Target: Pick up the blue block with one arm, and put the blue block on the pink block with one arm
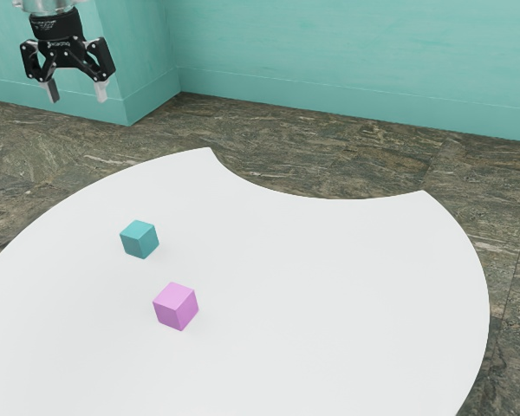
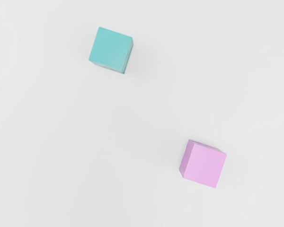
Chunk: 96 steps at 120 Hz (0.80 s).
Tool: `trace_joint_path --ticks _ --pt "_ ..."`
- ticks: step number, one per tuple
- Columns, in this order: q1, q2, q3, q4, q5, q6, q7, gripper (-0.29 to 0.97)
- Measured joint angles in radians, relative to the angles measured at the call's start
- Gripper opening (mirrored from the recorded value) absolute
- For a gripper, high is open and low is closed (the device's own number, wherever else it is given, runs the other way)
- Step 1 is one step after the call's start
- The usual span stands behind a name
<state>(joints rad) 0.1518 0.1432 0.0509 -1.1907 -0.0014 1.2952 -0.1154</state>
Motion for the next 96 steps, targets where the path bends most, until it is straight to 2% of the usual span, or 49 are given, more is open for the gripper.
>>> trace_joint_path --ticks 16,23,31,41,68,75,84,89,96 --pt "0.000 -0.001 -0.001 0.009 0.000 -0.002 -0.005 0.68" --pt "0.002 -0.050 -0.009 0.113 0.000 -0.011 -0.008 0.68" --pt "0.019 -0.115 -0.051 0.162 0.000 -0.018 -0.010 0.68" --pt "0.031 -0.143 -0.103 0.176 -0.001 -0.029 -0.011 0.68" --pt "-0.073 -0.124 -0.114 0.167 -0.014 -0.042 -0.016 0.68" --pt "-0.093 -0.131 -0.115 0.122 -0.024 -0.046 -0.017 0.68" --pt "-0.112 -0.198 -0.113 -0.001 -0.031 -0.052 -0.017 0.68" --pt "-0.094 -0.282 -0.109 -0.149 -0.034 -0.033 -0.018 0.68" --pt "-0.031 -0.419 -0.106 -0.431 -0.036 0.044 -0.019 0.68"
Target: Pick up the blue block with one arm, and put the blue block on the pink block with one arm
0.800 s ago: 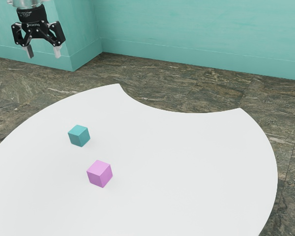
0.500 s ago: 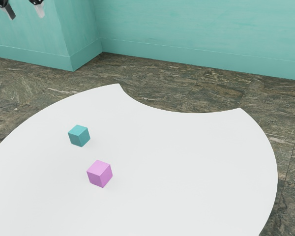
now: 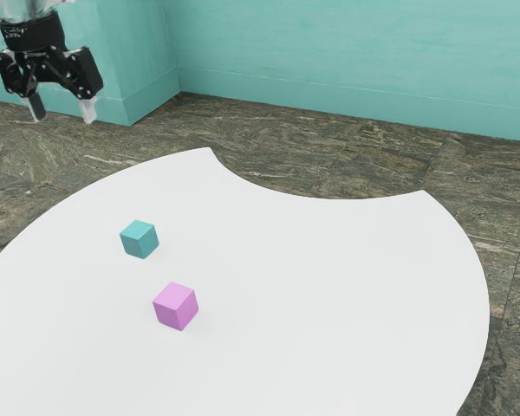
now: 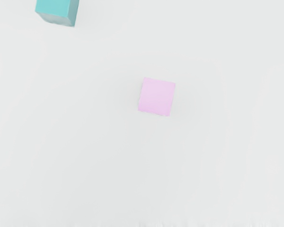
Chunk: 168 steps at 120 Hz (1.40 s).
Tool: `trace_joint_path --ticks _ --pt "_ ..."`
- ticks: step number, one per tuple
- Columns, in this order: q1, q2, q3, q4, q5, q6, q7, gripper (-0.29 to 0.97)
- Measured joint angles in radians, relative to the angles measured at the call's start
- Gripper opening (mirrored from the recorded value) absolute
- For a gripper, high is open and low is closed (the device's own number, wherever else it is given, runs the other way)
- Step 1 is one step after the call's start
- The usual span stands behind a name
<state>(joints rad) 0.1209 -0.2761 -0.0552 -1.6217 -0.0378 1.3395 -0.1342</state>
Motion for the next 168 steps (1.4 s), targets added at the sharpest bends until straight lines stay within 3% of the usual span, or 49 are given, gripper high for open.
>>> trace_joint_path --ticks 7,18,34,42,60,83,101,128,168 --pt "0.020 -0.105 0.012 -0.273 -0.002 0.102 -0.001 0.68" --pt "0.028 -0.209 0.063 -0.529 -0.004 0.216 -0.023 0.68" --pt "0.030 -0.175 0.120 -0.625 0.012 0.312 -0.063 0.68" --pt "0.031 -0.090 0.144 -0.623 0.074 0.393 -0.054 0.68" --pt "0.033 0.227 0.191 -0.467 0.126 0.625 0.087 0.68" --pt "0.090 0.634 0.206 -0.126 -0.013 0.783 0.371 0.68" --pt "0.177 0.846 0.149 0.096 -0.092 0.825 0.581 0.68" --pt "0.211 0.978 0.123 0.215 -0.157 0.829 0.825 0.68" --pt "0.211 0.957 0.124 0.230 -0.208 0.770 0.958 0.68"
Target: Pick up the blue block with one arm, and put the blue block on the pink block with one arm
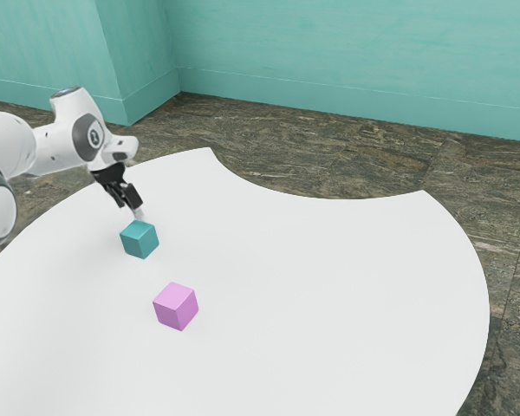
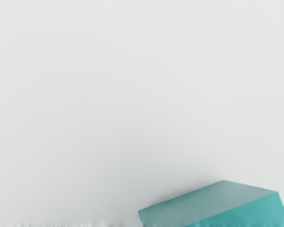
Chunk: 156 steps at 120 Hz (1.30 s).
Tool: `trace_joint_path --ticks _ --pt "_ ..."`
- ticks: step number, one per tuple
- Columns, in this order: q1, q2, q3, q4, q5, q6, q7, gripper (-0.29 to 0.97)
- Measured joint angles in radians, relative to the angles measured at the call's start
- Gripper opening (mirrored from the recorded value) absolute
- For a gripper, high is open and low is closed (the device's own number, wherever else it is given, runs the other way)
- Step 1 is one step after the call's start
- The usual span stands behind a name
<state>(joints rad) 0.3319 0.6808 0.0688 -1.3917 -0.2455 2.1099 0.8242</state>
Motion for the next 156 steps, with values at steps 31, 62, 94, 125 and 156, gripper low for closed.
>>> trace_joint_path --ticks 31,62,94,125,156 --pt "-0.001 -0.007 -0.004 -0.003 -0.004 -0.094 -0.059 0.68" --pt "-0.024 -0.045 -0.003 -0.046 0.056 -0.141 -0.218 0.68" --pt "-0.036 -0.013 -0.017 -0.015 0.142 -0.150 -0.332 0.68" --pt "-0.037 0.009 -0.031 0.004 0.171 -0.136 -0.370 0.68" --pt "-0.037 0.010 -0.046 0.004 0.174 -0.134 -0.396 0.68"
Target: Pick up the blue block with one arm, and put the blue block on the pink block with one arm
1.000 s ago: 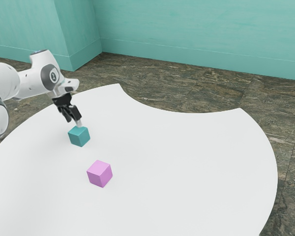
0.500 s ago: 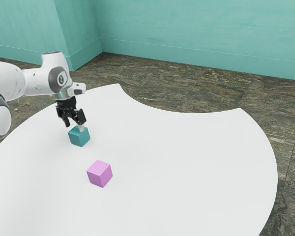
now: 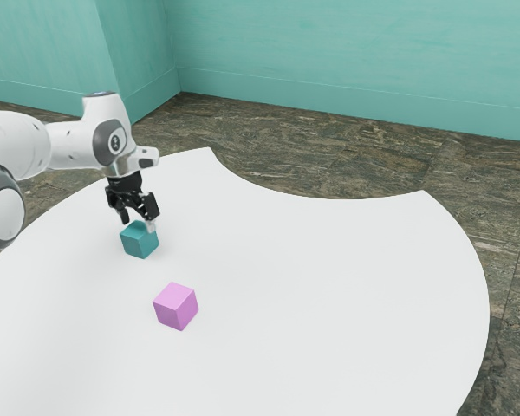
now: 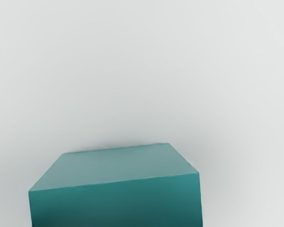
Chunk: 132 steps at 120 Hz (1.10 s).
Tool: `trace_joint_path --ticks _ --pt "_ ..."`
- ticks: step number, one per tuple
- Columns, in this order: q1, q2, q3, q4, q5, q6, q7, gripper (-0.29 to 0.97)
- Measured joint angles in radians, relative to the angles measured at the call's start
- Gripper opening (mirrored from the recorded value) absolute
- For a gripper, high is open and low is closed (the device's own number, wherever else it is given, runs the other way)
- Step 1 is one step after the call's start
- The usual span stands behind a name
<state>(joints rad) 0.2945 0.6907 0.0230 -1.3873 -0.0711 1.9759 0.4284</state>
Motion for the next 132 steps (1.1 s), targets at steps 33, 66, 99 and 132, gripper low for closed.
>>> trace_joint_path --ticks 33,66,99,132 --pt "0.000 0.008 0.000 -0.004 0.000 -0.001 -0.017 0.68" --pt "0.000 0.018 0.001 -0.009 0.000 -0.005 -0.027 0.68" --pt "0.002 0.039 0.004 -0.007 -0.001 -0.004 -0.033 0.68" --pt "0.002 0.046 0.004 -0.006 -0.002 -0.001 -0.037 0.68"
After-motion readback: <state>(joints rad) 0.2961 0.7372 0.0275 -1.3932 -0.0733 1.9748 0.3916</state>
